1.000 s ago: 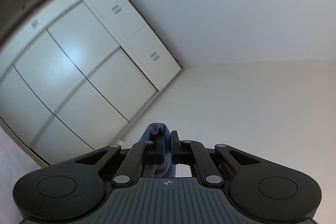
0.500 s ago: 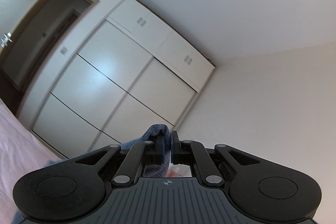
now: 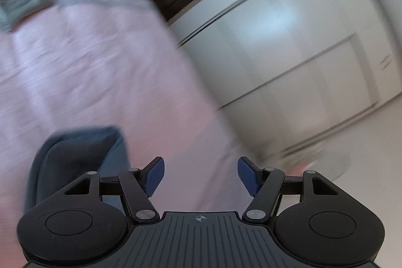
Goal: Fold clothes
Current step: 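Lift the jeans off the pile and drop them on the open bed, then move both tools over the crumpled jeans toward the waistband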
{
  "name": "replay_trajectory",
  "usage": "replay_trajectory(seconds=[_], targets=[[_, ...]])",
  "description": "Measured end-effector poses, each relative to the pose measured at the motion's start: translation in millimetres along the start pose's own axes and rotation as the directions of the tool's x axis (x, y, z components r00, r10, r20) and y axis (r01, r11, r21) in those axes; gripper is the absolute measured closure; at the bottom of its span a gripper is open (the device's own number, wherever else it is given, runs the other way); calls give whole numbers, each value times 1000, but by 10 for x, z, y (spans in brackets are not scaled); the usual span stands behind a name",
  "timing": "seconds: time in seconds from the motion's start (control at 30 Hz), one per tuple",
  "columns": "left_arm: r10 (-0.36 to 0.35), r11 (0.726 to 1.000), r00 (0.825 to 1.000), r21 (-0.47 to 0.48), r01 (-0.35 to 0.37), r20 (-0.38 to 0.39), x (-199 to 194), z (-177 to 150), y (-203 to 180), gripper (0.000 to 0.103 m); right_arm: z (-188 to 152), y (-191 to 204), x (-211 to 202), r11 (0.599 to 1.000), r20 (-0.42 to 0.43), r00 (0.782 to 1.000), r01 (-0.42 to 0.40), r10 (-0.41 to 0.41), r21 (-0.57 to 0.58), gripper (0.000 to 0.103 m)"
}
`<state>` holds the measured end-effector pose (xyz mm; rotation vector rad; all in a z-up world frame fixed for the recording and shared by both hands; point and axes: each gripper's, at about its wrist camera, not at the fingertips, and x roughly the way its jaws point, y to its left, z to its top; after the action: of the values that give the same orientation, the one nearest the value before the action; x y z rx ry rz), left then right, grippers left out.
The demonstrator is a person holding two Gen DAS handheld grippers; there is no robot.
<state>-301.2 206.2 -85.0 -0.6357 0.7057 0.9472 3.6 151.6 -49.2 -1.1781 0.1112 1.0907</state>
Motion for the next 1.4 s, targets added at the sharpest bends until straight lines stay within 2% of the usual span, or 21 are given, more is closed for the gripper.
replay_trajectory(seconds=[0.1, 0.2, 0.37, 0.7, 0.93, 1.07, 1.4], targets=[[25, 999, 997, 21, -24, -67, 109, -177, -9, 18, -358, 393, -51, 985, -49, 991, -121, 128, 127, 37], [35, 997, 992, 77, -25, -119, 218, -307, -146, 20, -542, 733, -269, 941, -52, 967, -230, 250, 246, 37], [43, 984, 987, 178, -15, -154, 259, -501, -567, 20, -867, 1102, -717, 897, -7, 948, -300, 319, 324, 37], [51, 947, 983, 320, 8, -177, 134, -958, -1415, 20, -1617, 1088, -1105, 818, 38, 938, -320, 345, 478, 37], [75, 936, 976, 353, 2, -204, -15, -1396, -1711, 20, -2073, 1155, -1381, 787, 28, 928, -332, 373, 520, 37], [81, 932, 976, 362, -3, -201, -152, -1548, -1785, 20, -2197, 1160, -1469, 776, 39, 923, -344, 382, 528, 37], [93, 937, 981, 349, -28, -171, -234, -1479, -1719, 20, -2194, 1147, -1488, 780, 60, 926, -348, 373, 519, 37]])
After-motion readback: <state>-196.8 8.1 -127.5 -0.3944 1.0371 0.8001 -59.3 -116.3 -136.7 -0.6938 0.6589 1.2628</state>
